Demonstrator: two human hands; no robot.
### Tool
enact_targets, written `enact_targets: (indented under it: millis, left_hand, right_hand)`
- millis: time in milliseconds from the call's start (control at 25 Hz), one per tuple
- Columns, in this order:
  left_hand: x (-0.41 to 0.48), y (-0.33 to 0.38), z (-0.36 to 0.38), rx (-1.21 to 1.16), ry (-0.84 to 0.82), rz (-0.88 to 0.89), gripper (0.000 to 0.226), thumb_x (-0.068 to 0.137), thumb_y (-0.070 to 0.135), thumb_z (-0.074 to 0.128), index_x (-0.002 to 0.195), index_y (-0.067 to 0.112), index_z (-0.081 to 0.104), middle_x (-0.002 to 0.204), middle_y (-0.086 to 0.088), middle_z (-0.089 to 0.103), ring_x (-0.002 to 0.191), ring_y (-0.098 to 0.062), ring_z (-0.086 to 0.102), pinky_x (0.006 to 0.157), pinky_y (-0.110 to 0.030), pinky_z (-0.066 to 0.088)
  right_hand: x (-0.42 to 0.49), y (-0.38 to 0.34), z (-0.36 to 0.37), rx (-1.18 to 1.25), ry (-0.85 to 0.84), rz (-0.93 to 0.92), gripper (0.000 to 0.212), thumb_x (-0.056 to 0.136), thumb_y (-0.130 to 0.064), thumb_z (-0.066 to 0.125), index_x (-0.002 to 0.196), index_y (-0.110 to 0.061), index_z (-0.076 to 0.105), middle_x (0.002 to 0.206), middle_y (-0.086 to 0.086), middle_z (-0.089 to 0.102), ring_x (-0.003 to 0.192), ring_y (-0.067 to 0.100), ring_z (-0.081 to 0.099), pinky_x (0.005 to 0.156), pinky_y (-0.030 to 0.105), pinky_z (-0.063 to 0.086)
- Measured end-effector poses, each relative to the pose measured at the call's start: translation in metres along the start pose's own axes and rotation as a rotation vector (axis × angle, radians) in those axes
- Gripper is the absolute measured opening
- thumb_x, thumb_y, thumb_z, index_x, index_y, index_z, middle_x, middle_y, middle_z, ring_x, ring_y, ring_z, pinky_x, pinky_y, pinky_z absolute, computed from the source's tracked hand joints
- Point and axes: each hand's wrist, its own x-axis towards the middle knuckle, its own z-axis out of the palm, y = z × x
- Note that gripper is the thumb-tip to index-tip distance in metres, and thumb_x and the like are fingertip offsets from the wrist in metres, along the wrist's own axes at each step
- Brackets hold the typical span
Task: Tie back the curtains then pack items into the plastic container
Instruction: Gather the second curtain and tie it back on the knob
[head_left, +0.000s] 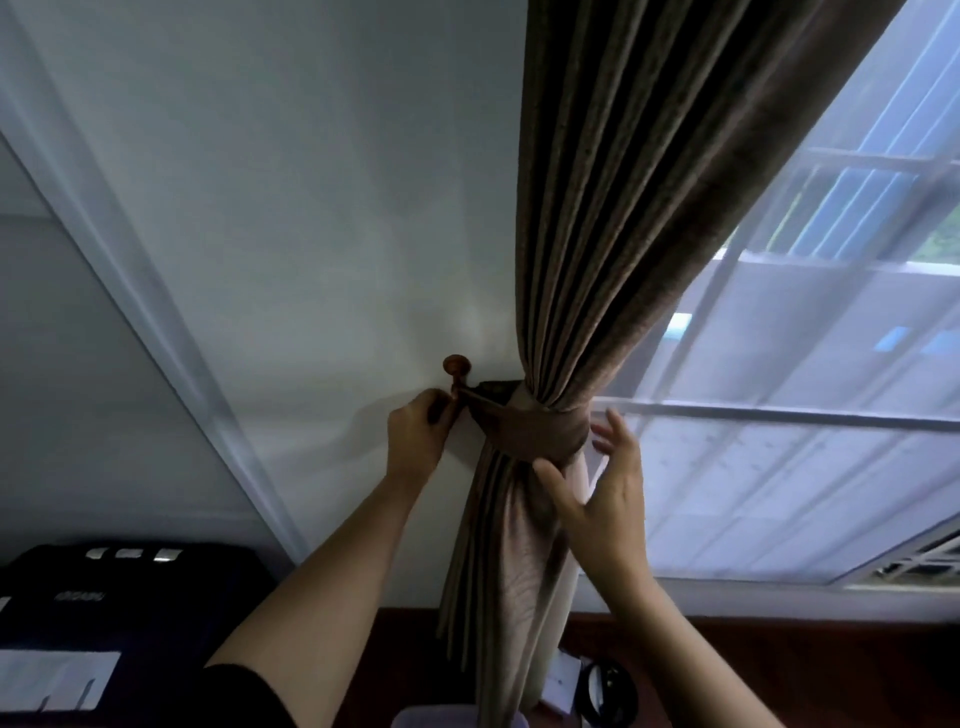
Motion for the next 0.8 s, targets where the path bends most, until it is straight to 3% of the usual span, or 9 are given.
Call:
enact_targets:
  millis: [120,200,280,320,400,480,640,720,800]
  left_hand:
    - [-0.026,-0.002,0.005,-0.106,-0.301,-0.194,0.025,0.085,0.002,0.057,0.105,0.012,0.067,0.106,-0.009,0.07,0.095,-0.016,0.064,0.077,-0.021,0.046]
    - [-0.037,0.01,0.01,-0.191,-0.553,-0.252,0.044,0.083,0.001,0.053,0.125,0.016,0.058,0.122,-0.003,0.062,0.112,-0.013,0.056,0.088,-0.019,0.042]
    - [-0.042,0.024,0.01,-0.243,-0.655,-0.258,0.057,0.08,0.008,0.052,0.135,0.019,0.048,0.125,0.001,0.056,0.12,-0.014,0.049,0.096,-0.025,0.041]
    - [-0.046,0.025,0.007,-0.24,-0.667,-0.239,0.056,0.077,0.01,0.051,0.132,0.02,0.051,0.119,0.001,0.058,0.115,-0.015,0.052,0.092,-0.025,0.044]
    - [-0.059,0.023,0.0,-0.237,-0.613,-0.187,0.033,0.074,0.007,0.055,0.101,0.022,0.066,0.094,0.001,0.066,0.093,-0.014,0.062,0.071,-0.019,0.046]
    - [-0.08,0.019,-0.008,-0.229,-0.524,-0.138,0.021,0.069,0.011,0.059,0.079,0.029,0.065,0.078,0.01,0.067,0.074,0.0,0.063,0.064,-0.015,0.045]
    - [-0.114,0.018,-0.014,-0.175,-0.359,-0.016,0.017,0.066,0.02,0.062,0.082,0.022,0.068,0.064,0.022,0.063,0.061,0.011,0.058,0.056,-0.005,0.039]
    - [-0.119,0.015,-0.016,-0.137,-0.312,-0.002,0.021,0.069,0.031,0.063,0.078,0.013,0.067,0.062,0.011,0.064,0.059,0.002,0.059,0.055,-0.009,0.04]
    - [-0.12,0.01,-0.014,-0.075,-0.301,0.016,0.031,0.072,0.037,0.063,0.077,0.007,0.066,0.066,-0.002,0.066,0.06,-0.008,0.06,0.056,-0.018,0.043]
  right_hand:
    - [-0.046,0.029,0.011,-0.004,-0.06,0.042,0.053,0.084,-0.015,0.054,0.132,-0.024,0.034,0.125,0.005,0.047,0.121,0.028,0.048,0.099,0.023,0.036]
    - [-0.053,0.031,0.016,0.01,-0.172,0.009,0.069,0.073,-0.004,0.04,0.136,-0.028,0.027,0.142,0.007,0.036,0.136,0.025,0.035,0.11,0.032,0.032]
    - [-0.041,0.029,0.016,0.016,-0.226,-0.028,0.081,0.067,-0.001,0.04,0.143,-0.025,0.021,0.154,0.004,0.022,0.144,0.016,0.019,0.116,0.042,0.024]
    - [-0.035,0.027,0.015,0.054,-0.24,-0.042,0.086,0.066,-0.001,0.042,0.146,-0.024,0.021,0.155,0.001,0.022,0.145,0.013,0.017,0.117,0.042,0.022]
    - [-0.026,0.023,0.01,0.159,-0.289,-0.063,0.089,0.065,-0.001,0.046,0.144,-0.034,0.021,0.149,-0.006,0.032,0.141,0.007,0.025,0.114,0.035,0.028]
    - [-0.023,0.018,0.007,0.228,-0.374,-0.028,0.085,0.067,-0.001,0.048,0.133,-0.049,0.027,0.134,-0.014,0.045,0.129,-0.006,0.038,0.102,0.022,0.04]
    - [-0.017,0.014,0.009,0.225,-0.621,0.153,0.069,0.076,0.011,0.046,0.111,-0.047,0.037,0.107,-0.027,0.051,0.1,-0.012,0.052,0.076,0.004,0.042]
    - [-0.005,0.019,0.011,0.207,-0.732,0.184,0.081,0.075,0.019,0.039,0.125,-0.045,0.034,0.115,-0.024,0.051,0.112,-0.013,0.046,0.08,0.003,0.04]
    - [0.006,0.026,0.012,0.173,-0.784,0.193,0.088,0.071,0.022,0.034,0.14,-0.032,0.03,0.128,-0.014,0.047,0.129,0.004,0.04,0.092,0.018,0.043]
